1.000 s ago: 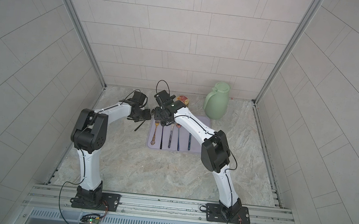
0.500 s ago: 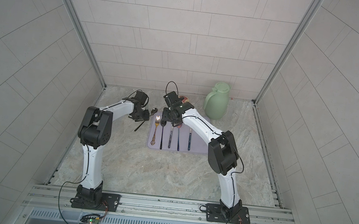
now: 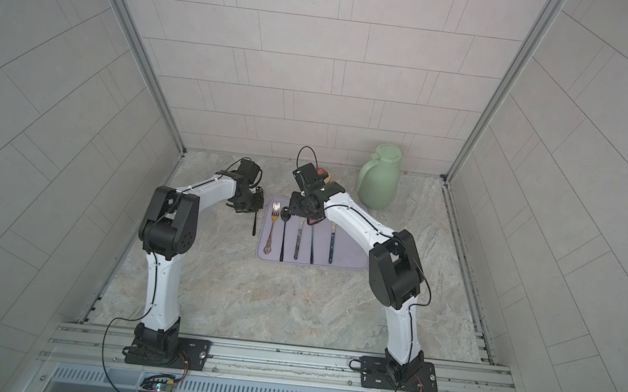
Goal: Set the spoon and fork side by side
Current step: Pick up the spoon from the center of the board.
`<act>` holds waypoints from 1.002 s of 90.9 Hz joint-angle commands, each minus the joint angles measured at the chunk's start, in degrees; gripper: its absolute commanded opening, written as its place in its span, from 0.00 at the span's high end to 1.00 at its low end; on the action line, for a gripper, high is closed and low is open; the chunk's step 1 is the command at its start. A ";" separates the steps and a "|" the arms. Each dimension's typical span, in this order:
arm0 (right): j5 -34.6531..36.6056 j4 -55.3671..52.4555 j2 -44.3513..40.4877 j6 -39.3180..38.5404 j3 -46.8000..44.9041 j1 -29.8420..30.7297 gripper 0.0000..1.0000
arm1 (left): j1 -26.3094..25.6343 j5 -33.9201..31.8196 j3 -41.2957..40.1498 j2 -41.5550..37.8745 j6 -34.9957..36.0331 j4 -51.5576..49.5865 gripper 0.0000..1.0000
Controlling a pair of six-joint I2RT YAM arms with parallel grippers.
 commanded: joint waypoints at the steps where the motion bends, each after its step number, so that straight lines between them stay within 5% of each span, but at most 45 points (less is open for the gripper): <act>1: -1.57 2.26 -3.67 0.15 -1.20 -0.26 0.49 | -0.21 0.83 -2.63 -4.31 -0.93 -1.66 0.97; 45: -14.74 13.29 -6.07 5.37 -9.57 -0.15 0.50 | -3.03 -0.59 -9.26 -21.46 -14.14 -5.11 0.97; 72: -27.70 27.71 -8.00 10.34 -18.32 0.26 0.51 | -7.19 2.16 -12.05 -25.23 -19.12 -2.09 0.97; 91: -29.03 29.20 -6.97 10.43 -19.85 0.38 0.53 | -9.24 4.39 -13.24 -26.75 -21.98 0.25 0.97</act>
